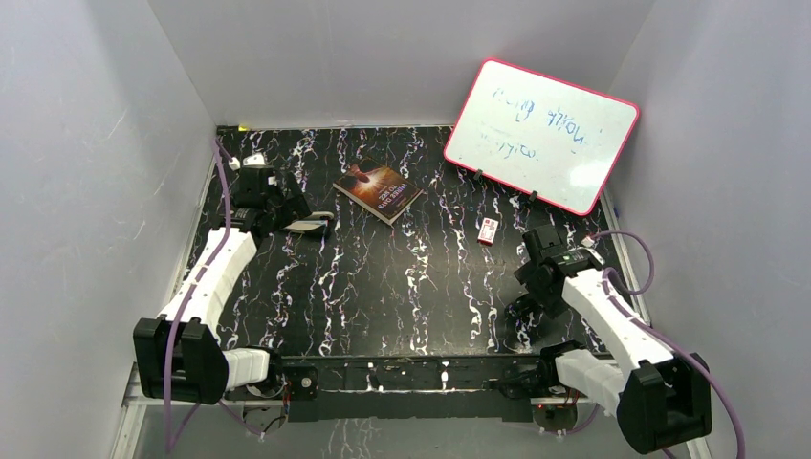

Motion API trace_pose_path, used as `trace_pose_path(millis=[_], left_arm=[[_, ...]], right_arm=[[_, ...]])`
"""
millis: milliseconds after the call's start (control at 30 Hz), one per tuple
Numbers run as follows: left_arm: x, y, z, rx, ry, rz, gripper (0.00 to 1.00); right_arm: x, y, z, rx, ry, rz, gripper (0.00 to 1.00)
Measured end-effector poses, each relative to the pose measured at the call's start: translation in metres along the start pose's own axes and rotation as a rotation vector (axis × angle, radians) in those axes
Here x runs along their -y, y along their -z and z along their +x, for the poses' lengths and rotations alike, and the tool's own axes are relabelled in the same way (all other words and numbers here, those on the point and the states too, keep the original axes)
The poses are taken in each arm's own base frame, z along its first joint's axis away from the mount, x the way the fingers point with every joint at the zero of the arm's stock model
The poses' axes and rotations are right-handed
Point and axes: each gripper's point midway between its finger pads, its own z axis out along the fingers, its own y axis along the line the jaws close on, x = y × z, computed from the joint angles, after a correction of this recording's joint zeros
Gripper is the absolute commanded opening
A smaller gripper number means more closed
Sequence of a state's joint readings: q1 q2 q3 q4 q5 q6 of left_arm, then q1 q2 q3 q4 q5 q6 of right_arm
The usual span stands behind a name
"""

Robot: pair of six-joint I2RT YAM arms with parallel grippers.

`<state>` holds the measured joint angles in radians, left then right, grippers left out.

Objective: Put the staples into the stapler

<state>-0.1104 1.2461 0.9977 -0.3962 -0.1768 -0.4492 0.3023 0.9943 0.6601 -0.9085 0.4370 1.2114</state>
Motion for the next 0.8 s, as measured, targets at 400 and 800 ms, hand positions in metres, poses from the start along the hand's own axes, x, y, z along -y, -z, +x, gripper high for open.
trace_pose_path(millis=[400,800], left_arm=[[0.001,-0.002,0.002,-0.009,0.007,0.002,0.97],[0.006,-0.002,0.006,-0.027,0.011,0.030,0.98]], right_arm=[[0.001,-0.021,0.018,-0.044,0.032,-0.013,0.31],[-0.004,-0.012,-0.001,0.046,0.123,-0.074,0.00]])
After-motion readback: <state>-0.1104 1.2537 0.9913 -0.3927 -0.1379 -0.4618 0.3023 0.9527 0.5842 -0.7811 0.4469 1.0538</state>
